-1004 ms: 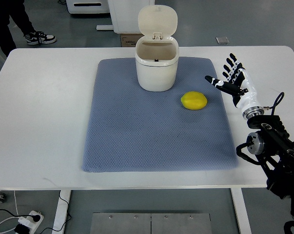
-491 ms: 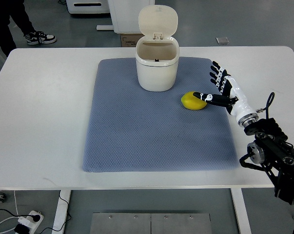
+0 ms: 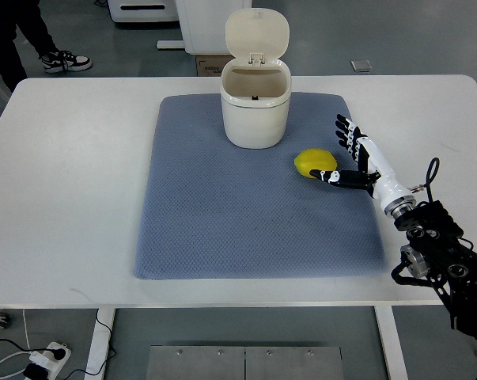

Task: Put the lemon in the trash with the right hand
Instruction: 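Close the right hand's fingers around the yellow lemon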

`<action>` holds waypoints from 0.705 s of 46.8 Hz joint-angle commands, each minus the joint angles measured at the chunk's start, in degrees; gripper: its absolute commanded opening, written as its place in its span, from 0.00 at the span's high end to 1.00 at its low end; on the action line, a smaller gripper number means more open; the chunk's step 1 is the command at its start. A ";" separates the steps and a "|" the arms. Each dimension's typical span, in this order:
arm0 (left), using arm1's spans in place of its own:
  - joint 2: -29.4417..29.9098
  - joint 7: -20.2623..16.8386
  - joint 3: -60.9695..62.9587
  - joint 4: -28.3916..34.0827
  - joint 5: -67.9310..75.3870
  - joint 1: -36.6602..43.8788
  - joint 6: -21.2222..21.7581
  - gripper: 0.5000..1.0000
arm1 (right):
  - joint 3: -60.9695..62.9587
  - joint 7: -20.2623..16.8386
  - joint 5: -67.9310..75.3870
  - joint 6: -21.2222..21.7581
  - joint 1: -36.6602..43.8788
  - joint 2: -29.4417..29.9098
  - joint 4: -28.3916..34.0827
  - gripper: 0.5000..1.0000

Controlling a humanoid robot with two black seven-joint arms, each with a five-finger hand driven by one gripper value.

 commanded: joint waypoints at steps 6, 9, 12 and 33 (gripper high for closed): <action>0.00 0.00 0.00 0.00 0.00 0.00 0.00 0.00 | -1.75 0.57 0.10 -0.10 -0.13 0.36 -0.46 0.02; 0.00 0.00 0.00 0.00 0.00 0.00 0.00 0.00 | -2.11 0.57 0.10 -0.10 -0.13 0.54 -0.81 0.03; 0.00 0.00 0.00 0.00 0.00 0.00 0.00 0.00 | -2.11 0.75 0.10 -0.10 -0.13 1.07 -0.98 0.05; 0.00 0.00 0.00 0.00 0.00 0.00 0.00 0.00 | -4.22 3.74 0.19 -0.37 0.22 2.48 -5.47 0.21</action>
